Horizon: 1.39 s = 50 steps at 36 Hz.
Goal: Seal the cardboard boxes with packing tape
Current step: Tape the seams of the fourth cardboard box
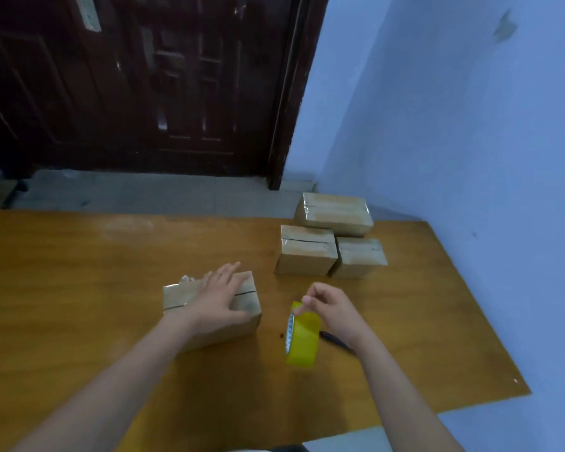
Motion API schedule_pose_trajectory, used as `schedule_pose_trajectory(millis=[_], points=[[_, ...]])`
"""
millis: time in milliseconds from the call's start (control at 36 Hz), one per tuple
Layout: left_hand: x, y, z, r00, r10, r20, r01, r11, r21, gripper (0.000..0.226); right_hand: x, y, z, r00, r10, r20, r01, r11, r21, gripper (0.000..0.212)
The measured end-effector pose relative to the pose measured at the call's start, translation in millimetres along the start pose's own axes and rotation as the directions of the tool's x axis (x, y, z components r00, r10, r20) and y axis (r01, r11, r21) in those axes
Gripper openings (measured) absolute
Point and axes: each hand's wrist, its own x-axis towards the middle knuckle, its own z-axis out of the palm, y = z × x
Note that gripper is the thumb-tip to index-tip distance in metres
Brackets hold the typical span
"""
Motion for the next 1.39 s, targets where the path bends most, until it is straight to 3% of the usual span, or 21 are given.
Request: schedule_pose_trajectory(millis=[83,167,278,417,528,583,639,694,778,972,1139,1278,1389], points=[[0.8,39.5,-4.6,0.974,0.183,-0.131,-0.218,0.912,-0.347,0.069,-2.0,-15.6,-3.9,0.999,-0.051,0.018,0.052,0.998,-0.047,0.019],[6.7,74.4,-8.1,0.932,0.303,-0.198,-0.360,0.825,-0.436,0.045,-3.2,-36.1,-5.9,0.995,-0.094,0.029,0.096,0.993,-0.073,0.022],[17.8,100.1,-20.3,0.901,0.223,-0.372,-0.410,0.720,-0.560,0.024,-0.2,-61.6,-7.8,0.980,-0.191,-0.045,0.190,0.981,-0.030,0.014],[28.5,106.9,-47.3,0.863,0.168,-0.476,-0.466,0.629,-0.622,0.055,8.0,-92.8,-9.6,0.942,-0.306,-0.138,0.297,0.951,-0.085,0.013],[30.5,103.2,-62.6,0.848,0.153,-0.507,-0.480,0.626,-0.615,0.041,13.1,-109.1,-8.9,0.879,-0.333,-0.341,0.315,0.943,-0.107,0.020],[30.3,103.8,-67.8,0.827,0.147,-0.543,-0.488,0.666,-0.564,0.027,13.1,-116.5,-9.0,0.832,-0.335,-0.441,0.306,0.942,-0.138,0.027],[28.1,106.6,-71.7,0.793,0.143,-0.592,-0.491,0.726,-0.482,0.017,12.4,-122.0,-9.1,0.794,-0.351,-0.497,0.311,0.936,-0.166,0.020],[24.9,108.6,-74.5,0.774,0.125,-0.621,-0.461,0.784,-0.416,0.025,9.4,-125.9,-8.5,0.768,-0.383,-0.514,0.329,0.924,-0.197,0.017],[19.2,113.0,-77.0,0.766,0.110,-0.633,-0.446,0.801,-0.400,0.036,3.4,-129.5,-9.5,0.741,-0.430,-0.516,0.357,0.903,-0.240,0.018],[7.1,130.7,-85.4,0.783,0.133,-0.607,-0.449,0.796,-0.405,0.030,-10.7,-133.6,-24.1,0.737,-0.529,-0.421,0.411,0.845,-0.343,0.013],[2.7,142.7,-95.8,0.825,0.165,-0.540,-0.373,0.878,-0.300,0.032,-18.1,-131.4,-37.1,0.713,-0.590,-0.378,0.435,0.795,-0.423,0.011],[8.8,143.1,-93.1,0.897,0.216,-0.386,-0.372,0.839,-0.397,0.027,-23.4,-122.2,-38.9,0.627,-0.683,-0.375,0.416,0.701,-0.580,0.019],[12.3,145.0,-88.5,0.898,0.277,-0.341,-0.417,0.781,-0.464,0.023,-26.1,-118.1,-46.9,0.508,-0.809,-0.296,0.384,0.520,-0.763,0.028]])
